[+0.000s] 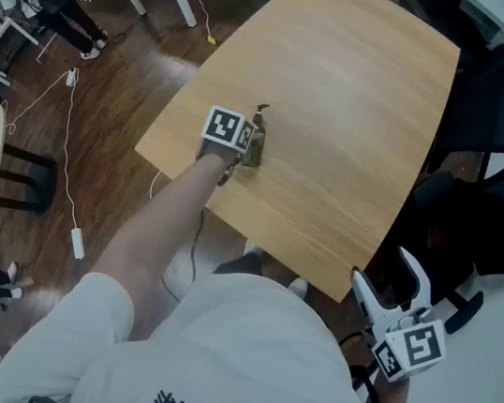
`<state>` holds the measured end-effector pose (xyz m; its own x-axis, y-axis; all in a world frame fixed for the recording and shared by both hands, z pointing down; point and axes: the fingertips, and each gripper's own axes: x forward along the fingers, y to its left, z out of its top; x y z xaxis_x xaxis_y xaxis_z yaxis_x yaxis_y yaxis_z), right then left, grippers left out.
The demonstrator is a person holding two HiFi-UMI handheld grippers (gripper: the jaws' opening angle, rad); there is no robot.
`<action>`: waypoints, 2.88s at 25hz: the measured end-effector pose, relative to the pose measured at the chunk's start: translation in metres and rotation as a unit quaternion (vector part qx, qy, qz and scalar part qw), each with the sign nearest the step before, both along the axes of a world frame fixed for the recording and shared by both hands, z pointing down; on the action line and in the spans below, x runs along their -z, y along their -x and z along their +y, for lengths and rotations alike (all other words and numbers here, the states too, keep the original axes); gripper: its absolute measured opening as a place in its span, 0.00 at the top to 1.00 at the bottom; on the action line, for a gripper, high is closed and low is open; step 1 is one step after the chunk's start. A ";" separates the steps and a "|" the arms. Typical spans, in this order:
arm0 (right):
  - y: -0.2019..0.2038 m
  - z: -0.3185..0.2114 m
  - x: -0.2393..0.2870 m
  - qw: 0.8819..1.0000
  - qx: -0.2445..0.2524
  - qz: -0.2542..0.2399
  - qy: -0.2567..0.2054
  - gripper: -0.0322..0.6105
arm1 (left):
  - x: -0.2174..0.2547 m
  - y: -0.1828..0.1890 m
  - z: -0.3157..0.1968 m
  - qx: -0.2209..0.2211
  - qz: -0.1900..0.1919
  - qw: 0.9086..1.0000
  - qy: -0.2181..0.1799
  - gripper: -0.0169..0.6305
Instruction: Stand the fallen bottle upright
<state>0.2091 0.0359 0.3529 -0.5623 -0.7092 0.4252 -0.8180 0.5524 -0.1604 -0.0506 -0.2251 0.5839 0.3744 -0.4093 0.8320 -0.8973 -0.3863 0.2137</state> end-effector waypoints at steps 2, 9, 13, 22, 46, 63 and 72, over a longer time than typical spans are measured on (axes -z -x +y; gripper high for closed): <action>0.011 -0.014 -0.005 1.000 0.012 0.010 0.008 0.43 | -0.019 0.001 -0.005 -0.005 -0.012 1.000 0.026 0.55; 0.047 -0.040 -0.018 0.998 0.033 0.027 0.041 0.43 | -0.060 -0.006 -0.015 0.001 0.010 0.995 0.095 0.48; 0.056 -0.045 -0.020 0.998 0.022 0.021 0.050 0.43 | -0.070 -0.024 -0.013 -0.021 0.028 0.990 0.134 0.46; 0.064 -0.052 -0.019 0.999 -0.014 0.008 0.050 0.43 | -0.066 -0.034 -0.007 -0.108 0.016 0.986 0.123 0.49; 0.080 -0.046 -0.013 0.997 -0.022 0.026 0.063 0.46 | -0.005 -0.046 -0.033 -0.206 -0.032 0.946 -0.247 0.53; 0.054 0.004 -0.016 0.998 0.029 0.036 0.047 0.45 | 0.060 -0.027 0.027 -0.187 -0.023 0.933 -0.306 0.44; 0.041 0.073 -0.033 0.995 0.100 0.023 0.012 0.45 | 0.150 0.004 0.237 -0.106 0.048 0.941 -0.317 0.45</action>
